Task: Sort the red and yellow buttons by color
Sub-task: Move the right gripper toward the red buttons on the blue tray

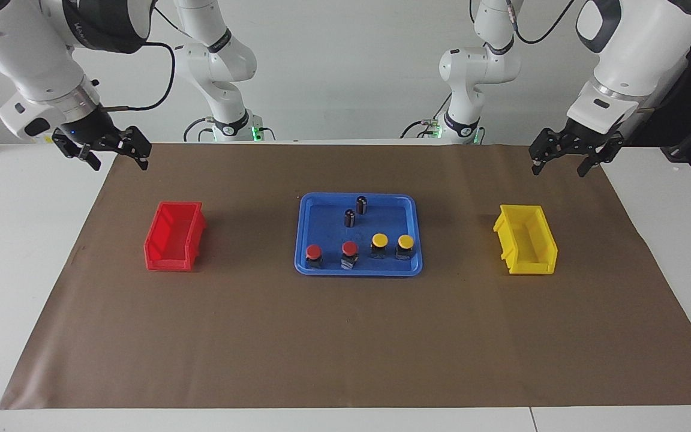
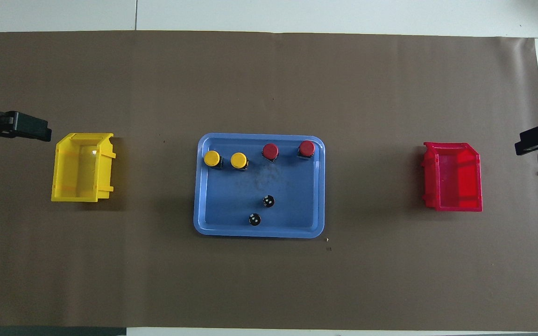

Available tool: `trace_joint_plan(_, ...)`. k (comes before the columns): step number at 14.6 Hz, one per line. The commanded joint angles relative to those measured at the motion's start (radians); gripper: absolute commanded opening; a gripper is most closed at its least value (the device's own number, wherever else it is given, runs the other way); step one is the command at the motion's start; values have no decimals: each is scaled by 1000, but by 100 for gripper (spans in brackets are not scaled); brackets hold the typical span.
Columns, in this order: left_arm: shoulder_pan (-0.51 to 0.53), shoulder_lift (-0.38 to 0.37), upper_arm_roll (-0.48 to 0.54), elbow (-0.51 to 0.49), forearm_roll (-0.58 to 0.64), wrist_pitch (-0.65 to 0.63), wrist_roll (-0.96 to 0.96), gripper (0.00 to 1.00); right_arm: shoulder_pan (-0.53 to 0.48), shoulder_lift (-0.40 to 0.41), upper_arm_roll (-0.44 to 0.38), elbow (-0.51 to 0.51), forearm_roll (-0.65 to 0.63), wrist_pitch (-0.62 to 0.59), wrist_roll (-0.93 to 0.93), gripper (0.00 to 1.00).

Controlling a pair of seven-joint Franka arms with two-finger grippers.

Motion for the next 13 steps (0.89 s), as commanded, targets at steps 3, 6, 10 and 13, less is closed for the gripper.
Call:
trace_joint_plan(3,8,-32,-3,-40,-20,25,6,100,1,-9,1,-2,-15,5,-15,100)
trace_joint_plan(6,10,-32,-3,-40,-20,24,6,100,-1,-12,8,-10,-9,6,-14,100)
trace_joint_plan(10,10,-32,-3,-40,-20,25,6,100,1,22,83,71,-12,0,-17,100)
trace_joint_plan(13,10,-31,-3,-40,-20,25,4,100,41,104,104,192,-3,-55,12,100)
